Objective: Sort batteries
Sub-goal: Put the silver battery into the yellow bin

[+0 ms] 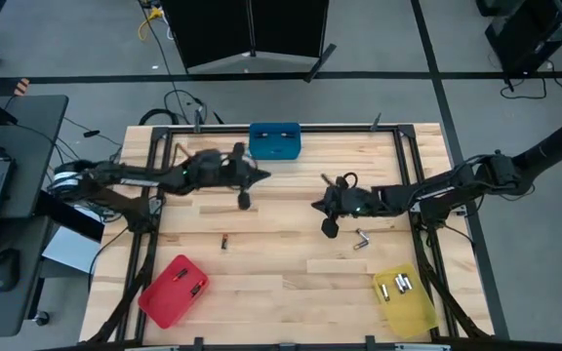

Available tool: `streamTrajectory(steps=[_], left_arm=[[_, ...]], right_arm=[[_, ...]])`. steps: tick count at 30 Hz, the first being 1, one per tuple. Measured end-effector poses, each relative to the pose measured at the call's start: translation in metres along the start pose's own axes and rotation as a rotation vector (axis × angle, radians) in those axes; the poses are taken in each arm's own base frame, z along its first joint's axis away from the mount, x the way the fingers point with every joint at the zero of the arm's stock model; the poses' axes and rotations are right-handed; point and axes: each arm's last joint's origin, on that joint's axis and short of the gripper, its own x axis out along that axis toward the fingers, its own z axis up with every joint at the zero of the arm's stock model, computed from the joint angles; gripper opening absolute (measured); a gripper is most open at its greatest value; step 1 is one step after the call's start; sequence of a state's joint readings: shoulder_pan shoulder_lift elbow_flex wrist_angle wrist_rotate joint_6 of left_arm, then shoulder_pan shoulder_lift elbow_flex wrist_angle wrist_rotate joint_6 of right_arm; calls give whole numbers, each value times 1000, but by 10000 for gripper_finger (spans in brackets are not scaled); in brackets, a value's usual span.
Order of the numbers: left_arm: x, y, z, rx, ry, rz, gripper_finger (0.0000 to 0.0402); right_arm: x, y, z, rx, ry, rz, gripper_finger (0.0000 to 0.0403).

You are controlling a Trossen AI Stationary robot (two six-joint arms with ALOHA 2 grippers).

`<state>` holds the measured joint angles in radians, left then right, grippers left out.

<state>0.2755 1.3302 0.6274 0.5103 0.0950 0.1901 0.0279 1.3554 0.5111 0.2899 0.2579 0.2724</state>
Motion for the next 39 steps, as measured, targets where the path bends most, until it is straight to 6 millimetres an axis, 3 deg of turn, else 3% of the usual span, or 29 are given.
streamTrajectory(steps=[8,15,24,30,39], left_arm=[[-30,-32,-21,-30,-126,-54,9],[-37,-39,-30,-39,-180,-45,9],[-38,-38,-30,-35,-187,-39,10],[-38,-39,-30,-34,-184,-40,10],[-38,-39,-30,-39,-185,-42,10]], right_arm=[[-26,23,0,110,482,-151,23],[-56,43,-10,284,770,-234,33],[-61,47,-16,345,795,-282,103],[-60,33,-36,367,853,-347,146],[-49,23,-57,373,836,-283,155]])
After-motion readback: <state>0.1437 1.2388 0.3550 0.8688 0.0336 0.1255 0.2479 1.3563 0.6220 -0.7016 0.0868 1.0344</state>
